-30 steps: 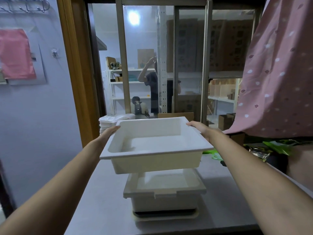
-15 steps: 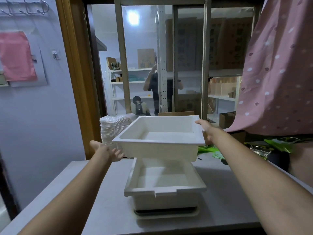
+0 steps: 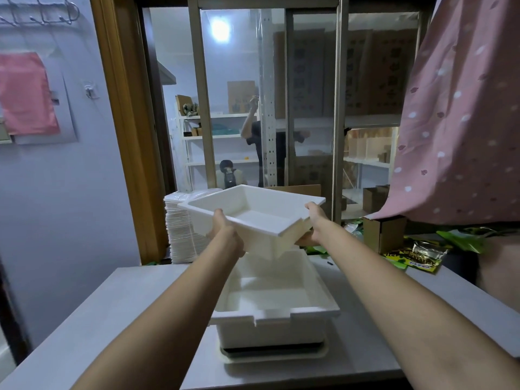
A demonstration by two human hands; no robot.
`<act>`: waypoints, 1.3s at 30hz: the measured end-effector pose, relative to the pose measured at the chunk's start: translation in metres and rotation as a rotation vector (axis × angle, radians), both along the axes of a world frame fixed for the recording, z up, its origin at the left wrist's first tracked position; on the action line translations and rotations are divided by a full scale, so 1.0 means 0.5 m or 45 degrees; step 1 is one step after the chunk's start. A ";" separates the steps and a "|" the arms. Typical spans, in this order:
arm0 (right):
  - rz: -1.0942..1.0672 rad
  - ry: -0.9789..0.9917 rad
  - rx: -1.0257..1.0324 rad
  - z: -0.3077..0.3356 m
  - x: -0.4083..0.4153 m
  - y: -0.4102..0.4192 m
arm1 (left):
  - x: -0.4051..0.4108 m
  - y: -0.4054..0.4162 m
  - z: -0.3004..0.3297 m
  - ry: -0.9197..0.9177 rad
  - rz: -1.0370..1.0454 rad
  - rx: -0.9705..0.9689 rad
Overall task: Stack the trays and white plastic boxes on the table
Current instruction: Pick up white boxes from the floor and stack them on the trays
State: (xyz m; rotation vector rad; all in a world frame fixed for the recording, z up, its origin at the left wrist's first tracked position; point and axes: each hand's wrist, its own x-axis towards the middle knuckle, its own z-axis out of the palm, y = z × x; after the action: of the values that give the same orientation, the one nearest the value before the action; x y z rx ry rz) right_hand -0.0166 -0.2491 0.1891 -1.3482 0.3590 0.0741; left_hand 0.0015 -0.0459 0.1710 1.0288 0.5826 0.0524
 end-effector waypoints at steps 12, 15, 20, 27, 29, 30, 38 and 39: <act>0.084 -0.147 -0.201 0.010 0.024 -0.118 | -0.089 0.101 0.077 -0.136 -0.332 0.374; 0.227 -0.161 -0.143 0.006 0.042 -0.091 | -0.082 0.120 0.075 -0.162 -0.467 0.578; 0.252 -0.184 -0.542 0.001 0.034 -0.049 | -0.046 0.118 0.048 -0.163 -0.471 0.745; 0.150 -0.010 -0.939 -0.070 0.051 -0.057 | -0.021 0.080 -0.011 -0.150 -0.459 0.953; 0.150 -0.008 -0.982 -0.091 0.052 -0.059 | -0.006 0.083 -0.037 -0.137 -0.404 1.027; 0.146 -0.022 -0.992 -0.099 0.056 -0.060 | -0.001 0.087 -0.044 -0.132 -0.406 1.064; 0.006 -0.026 -0.857 -0.144 0.061 -0.057 | 0.000 0.110 -0.071 -0.117 -0.509 1.235; 0.009 -0.037 -0.852 -0.148 0.059 -0.056 | -0.002 0.110 -0.070 -0.124 -0.506 1.265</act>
State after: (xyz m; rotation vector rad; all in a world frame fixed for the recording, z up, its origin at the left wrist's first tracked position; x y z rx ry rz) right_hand 0.0130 -0.2771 0.1150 -2.0090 0.3692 -0.0675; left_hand 0.0003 0.0093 0.1358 2.0796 0.2272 0.0396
